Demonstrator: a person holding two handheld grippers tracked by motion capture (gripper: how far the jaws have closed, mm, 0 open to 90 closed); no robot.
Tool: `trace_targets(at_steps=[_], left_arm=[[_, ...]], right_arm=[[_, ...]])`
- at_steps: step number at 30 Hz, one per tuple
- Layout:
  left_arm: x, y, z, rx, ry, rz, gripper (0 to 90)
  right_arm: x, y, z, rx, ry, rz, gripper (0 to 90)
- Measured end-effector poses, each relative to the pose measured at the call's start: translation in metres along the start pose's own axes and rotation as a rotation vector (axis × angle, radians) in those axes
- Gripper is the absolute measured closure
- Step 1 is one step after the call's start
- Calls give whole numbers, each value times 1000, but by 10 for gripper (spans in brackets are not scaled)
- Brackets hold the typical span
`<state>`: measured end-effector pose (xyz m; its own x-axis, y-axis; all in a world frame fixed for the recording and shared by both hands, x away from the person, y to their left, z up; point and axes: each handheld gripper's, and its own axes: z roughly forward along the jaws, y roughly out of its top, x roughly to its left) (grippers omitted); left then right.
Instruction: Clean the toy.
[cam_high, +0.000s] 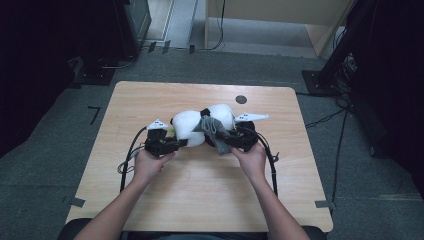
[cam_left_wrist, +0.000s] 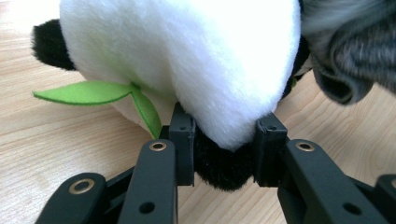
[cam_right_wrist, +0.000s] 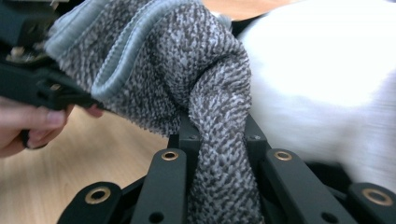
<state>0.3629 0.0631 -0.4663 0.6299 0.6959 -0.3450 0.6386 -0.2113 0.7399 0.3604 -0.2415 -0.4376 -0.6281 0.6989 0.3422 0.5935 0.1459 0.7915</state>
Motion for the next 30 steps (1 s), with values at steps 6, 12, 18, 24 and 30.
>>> trace_targets(at_steps=[6, 12, 18, 24, 30], left_arm=[[2, -1, 1, 6, 6, 10, 680], [2, -1, 2, 1, -2, 21, 680], [6, -1, -1, -5, 1, 16, 679], [8, -2, 0, -12, 13, -2, 678], [11, -1, -1, -36, 22, -15, 675]], right_arm=[[-21, -2, -12, -25, -59, 49, 776], [-37, -6, -20, -32, -102, 80, 776], [-49, -10, -24, -31, -166, 99, 777], [-47, -5, -32, -67, -162, 102, 778], [-18, 8, -30, -108, -58, 42, 778]])
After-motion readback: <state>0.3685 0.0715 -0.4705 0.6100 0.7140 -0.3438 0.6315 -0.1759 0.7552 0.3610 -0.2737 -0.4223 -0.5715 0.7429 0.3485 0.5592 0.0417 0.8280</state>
